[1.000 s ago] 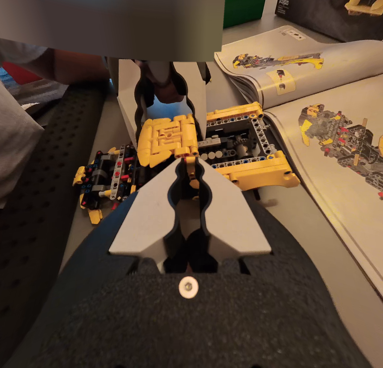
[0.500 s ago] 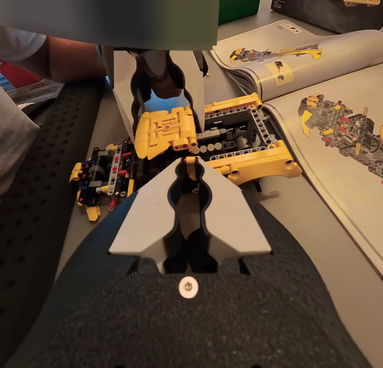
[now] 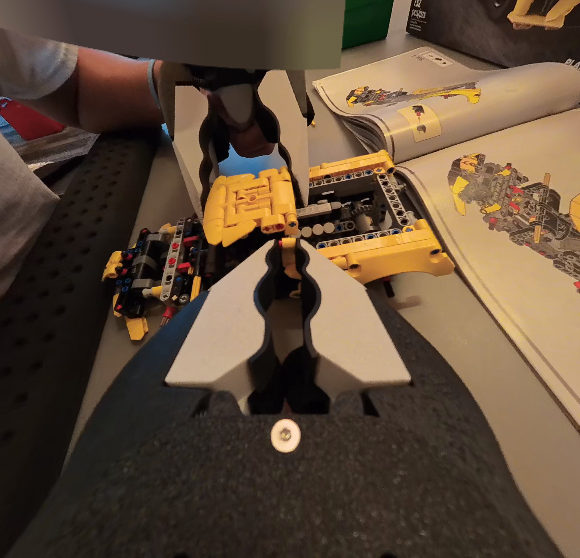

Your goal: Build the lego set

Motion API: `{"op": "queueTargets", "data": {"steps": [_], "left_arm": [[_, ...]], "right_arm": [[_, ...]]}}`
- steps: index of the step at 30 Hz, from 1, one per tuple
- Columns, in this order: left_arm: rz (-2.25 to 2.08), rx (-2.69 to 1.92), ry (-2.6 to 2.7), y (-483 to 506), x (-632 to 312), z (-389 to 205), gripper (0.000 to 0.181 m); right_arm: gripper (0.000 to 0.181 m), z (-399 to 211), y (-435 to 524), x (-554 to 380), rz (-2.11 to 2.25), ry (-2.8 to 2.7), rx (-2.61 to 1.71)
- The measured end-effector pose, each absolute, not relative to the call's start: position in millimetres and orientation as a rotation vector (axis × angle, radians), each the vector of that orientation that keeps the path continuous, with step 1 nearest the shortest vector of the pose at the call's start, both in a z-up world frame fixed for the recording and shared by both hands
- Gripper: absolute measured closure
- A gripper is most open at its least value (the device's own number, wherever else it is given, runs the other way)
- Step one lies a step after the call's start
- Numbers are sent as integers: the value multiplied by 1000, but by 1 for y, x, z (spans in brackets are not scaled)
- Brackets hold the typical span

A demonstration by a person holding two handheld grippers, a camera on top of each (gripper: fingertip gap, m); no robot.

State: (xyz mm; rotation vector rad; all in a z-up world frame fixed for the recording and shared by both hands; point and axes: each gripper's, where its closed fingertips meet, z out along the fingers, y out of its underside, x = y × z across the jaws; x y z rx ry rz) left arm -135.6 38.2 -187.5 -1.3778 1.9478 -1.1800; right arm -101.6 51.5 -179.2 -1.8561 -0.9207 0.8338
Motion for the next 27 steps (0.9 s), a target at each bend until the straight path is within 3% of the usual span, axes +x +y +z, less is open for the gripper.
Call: {"op": "queueTargets", "data": {"steps": [27], "left_arm": [[-1179,-1379,1938,39,-135,-187,109]], "right_arm": [[173,-176,53,-104,1033,-759,-1889]]}}
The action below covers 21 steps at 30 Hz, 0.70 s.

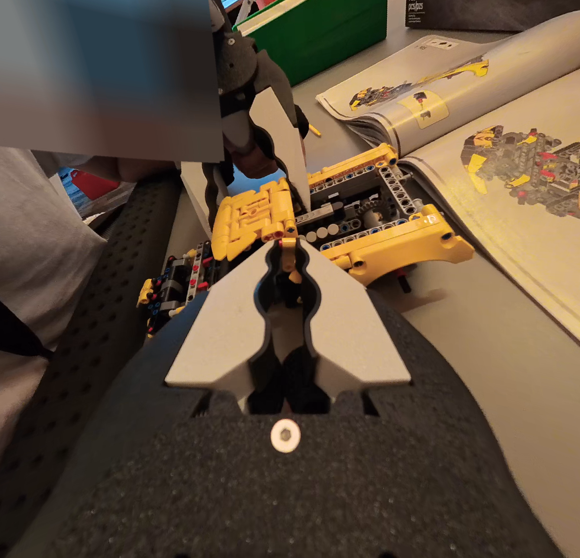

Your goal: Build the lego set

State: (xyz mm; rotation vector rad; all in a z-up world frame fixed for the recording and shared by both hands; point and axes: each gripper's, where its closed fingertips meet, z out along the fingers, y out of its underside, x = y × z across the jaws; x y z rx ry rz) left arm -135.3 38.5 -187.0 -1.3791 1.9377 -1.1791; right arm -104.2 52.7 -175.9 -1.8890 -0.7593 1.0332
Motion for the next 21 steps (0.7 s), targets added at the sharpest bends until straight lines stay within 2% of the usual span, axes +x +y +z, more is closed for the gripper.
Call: {"op": "queueTargets", "data": {"steps": [21], "left_arm": [[-1155,-1428,1940,37,-135,-187,109]], "right_arm": [[173,-180,55,-102,1108,-674,-1937]]}}
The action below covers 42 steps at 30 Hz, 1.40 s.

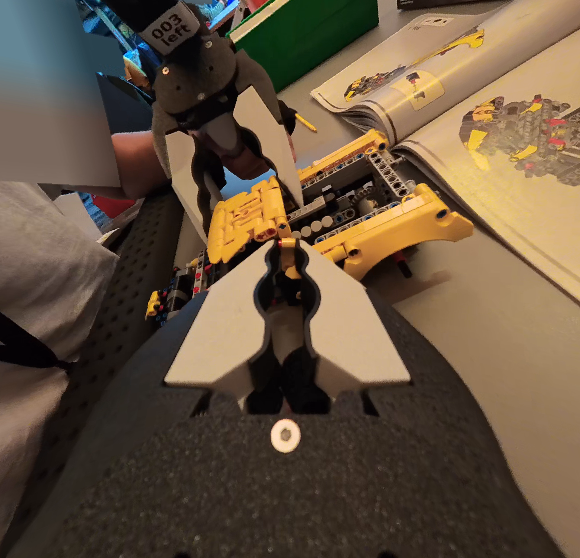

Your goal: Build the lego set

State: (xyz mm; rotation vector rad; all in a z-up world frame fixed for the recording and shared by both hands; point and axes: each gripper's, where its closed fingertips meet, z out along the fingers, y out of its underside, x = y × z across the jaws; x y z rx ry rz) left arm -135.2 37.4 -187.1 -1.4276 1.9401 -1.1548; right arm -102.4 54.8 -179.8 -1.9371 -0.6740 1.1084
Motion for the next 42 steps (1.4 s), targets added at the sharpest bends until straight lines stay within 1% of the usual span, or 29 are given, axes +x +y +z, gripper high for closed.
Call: {"op": "queueTargets", "data": {"steps": [6,8,12,14,16,19,23,27,29,31,32,35,36,38,40,42], "left_arm": [[-1121,-1492,1864,35,-134,-187,109],[-1100,-1511,1848,35,-135,-187,109],[-1042,-1530,1861,35,-137,-188,109],[-1029,-1535,1880,35,-137,-189,109],[-1011,-1540,1899,35,-137,-189,109],[-975,-1555,1918,36,-138,-189,109],[-912,-1489,1847,40,-137,-166,109],[-882,-1342,1589,40,-118,-125,110],[-754,-1246,1520,38,-111,-117,118],[-659,-1146,1481,33,-108,-113,138],[-642,-1109,1473,29,-107,-113,145],[-607,-1078,1447,25,-103,-114,151],[-585,-1092,1427,29,-102,-113,157],[-570,-1109,1419,33,-101,-112,158],[-584,-1095,1400,33,-103,-107,162],[-558,-1075,1390,34,-105,-105,172]], "right_arm": [[173,-160,53,-89,1120,-608,-1931],[173,-163,51,-82,1095,-584,-2006],[173,-208,37,-37,654,-703,-2370],[173,-217,27,-25,500,-775,-2461],[173,-217,24,-29,468,-789,-2459],[173,-205,24,-45,566,-736,-2408],[173,-148,33,-78,862,-531,-2110],[173,-107,45,-102,1396,-103,-1758],[173,-107,45,-111,1623,12,-1640],[173,-107,43,-116,1735,54,-1588],[173,-104,42,-118,1751,36,-1571],[173,-105,40,-124,1737,-30,-1591],[173,-102,38,-127,1778,-41,-1574],[173,-98,38,-125,1789,-16,-1536],[173,-99,37,-123,1790,-22,-1537],[173,-97,38,-120,1794,-5,-1516]]}}
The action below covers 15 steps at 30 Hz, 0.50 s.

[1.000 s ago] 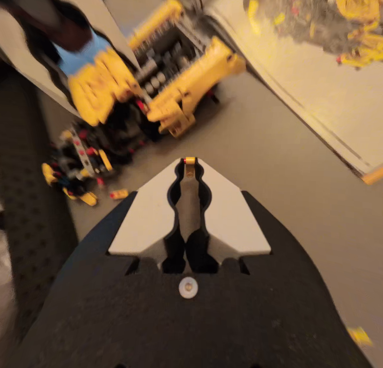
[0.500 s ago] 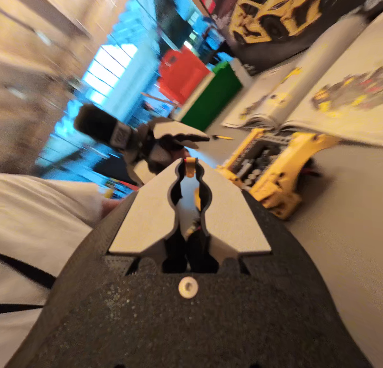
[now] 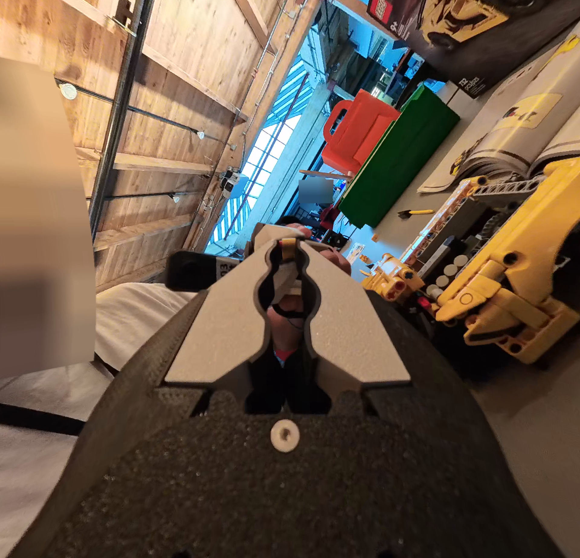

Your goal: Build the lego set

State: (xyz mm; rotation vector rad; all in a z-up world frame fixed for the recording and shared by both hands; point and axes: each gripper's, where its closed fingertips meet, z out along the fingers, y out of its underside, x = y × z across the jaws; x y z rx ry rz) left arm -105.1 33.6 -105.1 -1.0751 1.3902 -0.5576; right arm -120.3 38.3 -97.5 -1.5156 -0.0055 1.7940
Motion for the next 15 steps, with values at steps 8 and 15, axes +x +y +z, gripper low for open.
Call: {"op": "queueTargets", "data": {"steps": [8,15], "left_arm": [[-432,-995,1414,31,-106,-104,173],[-450,-1039,1368,34,-106,-100,173]], "right_arm": [[170,-98,34,-121,1632,-137,-1547],[170,-93,36,-121,1606,-113,-1512]]}}
